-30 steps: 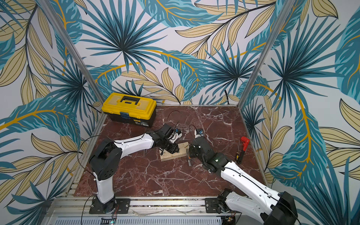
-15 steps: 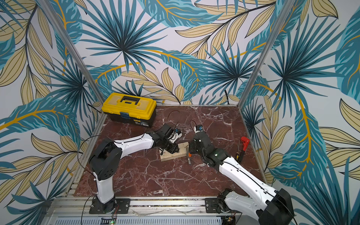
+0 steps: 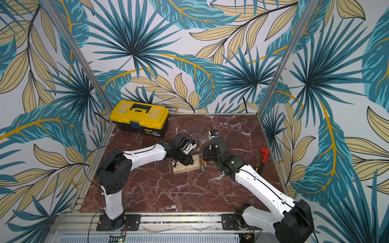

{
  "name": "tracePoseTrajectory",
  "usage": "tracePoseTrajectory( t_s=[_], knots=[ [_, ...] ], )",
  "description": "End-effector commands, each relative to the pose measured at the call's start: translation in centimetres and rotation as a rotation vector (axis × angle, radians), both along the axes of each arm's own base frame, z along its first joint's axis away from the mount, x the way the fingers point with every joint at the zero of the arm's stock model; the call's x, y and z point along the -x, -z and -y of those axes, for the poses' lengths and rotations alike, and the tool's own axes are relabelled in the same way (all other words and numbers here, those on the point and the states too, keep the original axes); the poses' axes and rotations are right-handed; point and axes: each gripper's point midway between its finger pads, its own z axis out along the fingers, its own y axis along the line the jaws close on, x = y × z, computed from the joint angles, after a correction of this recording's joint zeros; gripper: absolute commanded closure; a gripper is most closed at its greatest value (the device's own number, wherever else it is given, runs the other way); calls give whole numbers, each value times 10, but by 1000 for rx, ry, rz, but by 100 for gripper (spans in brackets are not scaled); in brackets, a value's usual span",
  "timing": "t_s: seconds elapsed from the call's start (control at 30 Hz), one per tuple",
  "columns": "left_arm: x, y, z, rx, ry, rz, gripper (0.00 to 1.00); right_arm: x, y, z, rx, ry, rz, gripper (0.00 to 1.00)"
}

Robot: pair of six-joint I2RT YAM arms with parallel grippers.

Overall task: Use a claw hammer to pull out a nail
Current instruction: Remove the nail from the mounting plate, then adjust the mounting plate at the center of the board, then place the hammer at the center of the board.

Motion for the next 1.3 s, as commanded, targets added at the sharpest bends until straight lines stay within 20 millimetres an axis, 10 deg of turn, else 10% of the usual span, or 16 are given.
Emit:
tracePoseTrajectory(
  t_s=[0.0,0.6,1.03,1.27],
  knots=[
    [65,86,-59,-298,-12,-296,74,-14,-49,-3,-72,20,141,100],
    [46,62,-56,-266,-41,-210,74,8,-75,13,-63,26,151,100],
    [-12,-64,-35,-67,-56,109,66,17,-71,15,-87,30,112,100],
    [-14,-90,-41,-31,-70,161,66,8,-70,14,-117,65,130,100]
  ],
)
